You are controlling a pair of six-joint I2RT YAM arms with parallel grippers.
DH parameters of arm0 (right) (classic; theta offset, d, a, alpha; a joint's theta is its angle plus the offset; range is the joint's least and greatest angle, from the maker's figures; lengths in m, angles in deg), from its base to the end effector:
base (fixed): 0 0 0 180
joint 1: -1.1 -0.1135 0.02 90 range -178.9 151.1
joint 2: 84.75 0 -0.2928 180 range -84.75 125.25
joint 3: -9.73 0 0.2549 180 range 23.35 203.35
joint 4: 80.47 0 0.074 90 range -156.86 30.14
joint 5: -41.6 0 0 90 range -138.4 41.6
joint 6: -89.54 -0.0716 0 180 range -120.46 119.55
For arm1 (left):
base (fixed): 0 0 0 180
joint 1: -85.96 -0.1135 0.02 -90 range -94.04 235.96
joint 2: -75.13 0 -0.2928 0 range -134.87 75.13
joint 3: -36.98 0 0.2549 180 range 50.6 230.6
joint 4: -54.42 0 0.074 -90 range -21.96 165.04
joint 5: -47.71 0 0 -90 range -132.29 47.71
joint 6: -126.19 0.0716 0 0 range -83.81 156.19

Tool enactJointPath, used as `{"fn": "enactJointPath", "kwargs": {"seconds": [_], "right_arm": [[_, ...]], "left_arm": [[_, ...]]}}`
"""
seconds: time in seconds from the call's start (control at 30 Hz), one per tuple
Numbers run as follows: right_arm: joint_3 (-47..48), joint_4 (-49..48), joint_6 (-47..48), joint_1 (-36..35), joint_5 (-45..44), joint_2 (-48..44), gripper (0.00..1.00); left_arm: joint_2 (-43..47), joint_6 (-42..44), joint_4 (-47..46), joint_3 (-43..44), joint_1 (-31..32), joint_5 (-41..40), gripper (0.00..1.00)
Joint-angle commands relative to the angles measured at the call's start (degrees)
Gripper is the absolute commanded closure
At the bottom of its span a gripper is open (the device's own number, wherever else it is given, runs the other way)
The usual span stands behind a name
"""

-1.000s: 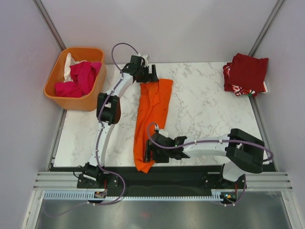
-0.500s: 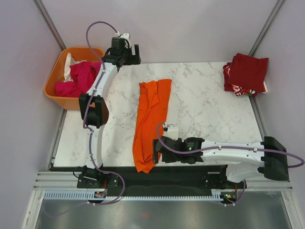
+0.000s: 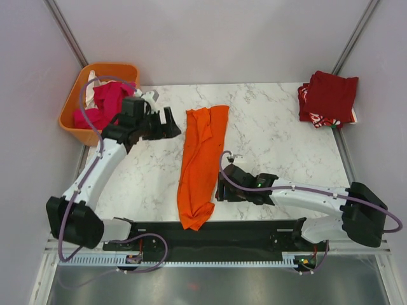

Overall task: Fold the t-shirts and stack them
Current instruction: Fold the tshirt

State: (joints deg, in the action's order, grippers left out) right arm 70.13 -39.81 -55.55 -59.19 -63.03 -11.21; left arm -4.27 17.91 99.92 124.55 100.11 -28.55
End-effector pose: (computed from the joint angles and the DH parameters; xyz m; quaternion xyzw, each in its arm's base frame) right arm 0.1495 0.2254 0.2207 -0.0033 0.9436 0.1957 0.2670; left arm 0.3183 -0.0978 0.3505 0.0210 0.8911 -0.2259 0.3930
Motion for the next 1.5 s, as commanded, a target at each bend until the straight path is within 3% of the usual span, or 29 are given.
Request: {"fn": "enactJointPath", "kwargs": {"seconds": [0.0, 0.3, 0.57, 0.63, 0.67, 0.77, 0.8, 0.9, 1.1, 1.33, 1.43, 1.47], "right_arm": [[-5.2, -12.3, -1.0, -0.4, 8.2, 3.1, 0.35], [-4.6, -18.1, -1.0, -1.4, 9.4, 13.0, 0.37], [-4.5, -19.7, -2.5, -3.7, 9.8, 16.1, 0.39], [-4.5, -20.3, -3.1, -4.0, 10.1, 16.5, 0.43], [-4.5, -20.4, -3.2, -4.4, 10.1, 16.7, 0.46], [-5.2, -20.2, -3.8, -5.3, 9.7, 15.9, 0.67], [-5.8, -19.8, -4.0, -5.4, 9.5, 15.4, 0.79], [-6.5, -16.0, -4.9, -6.7, 7.3, 12.4, 1.0], [-9.1, -3.6, -13.7, -14.9, -0.1, 2.5, 1.0], [-14.4, 0.0, -31.1, -30.5, -4.8, -6.1, 1.0], [-11.2, 2.7, -32.2, -35.3, -6.3, -4.3, 0.89], [-8.6, 5.3, -32.2, -36.2, -6.6, -3.5, 0.66]], "left_arm": [[9.4, -2.5, 1.3, -8.6, 0.9, 4.6, 0.05], [27.2, -1.6, 6.6, -25.8, 1.2, 4.5, 0.05], [29.0, -3.9, 6.6, -26.8, 1.6, 5.8, 0.05], [28.6, -3.9, 6.7, -26.8, 1.6, 5.8, 0.05], [28.5, -3.9, 6.8, -26.8, 1.6, 5.9, 0.05], [28.7, -3.9, 6.6, -26.9, 1.7, 5.7, 0.05], [28.9, -3.9, 6.6, -26.9, 1.8, 5.6, 0.05], [29.1, -4.0, 6.7, -26.8, 1.8, 5.6, 0.05], [29.5, -5.8, 10.6, -25.7, 1.9, 4.1, 0.06], [29.3, -6.0, 15.8, -24.1, 2.1, 4.8, 0.06], [29.2, -6.0, 17.0, -22.8, 2.2, 5.1, 0.06], [29.2, -6.1, 17.2, -22.4, 2.2, 5.4, 0.06]]}}
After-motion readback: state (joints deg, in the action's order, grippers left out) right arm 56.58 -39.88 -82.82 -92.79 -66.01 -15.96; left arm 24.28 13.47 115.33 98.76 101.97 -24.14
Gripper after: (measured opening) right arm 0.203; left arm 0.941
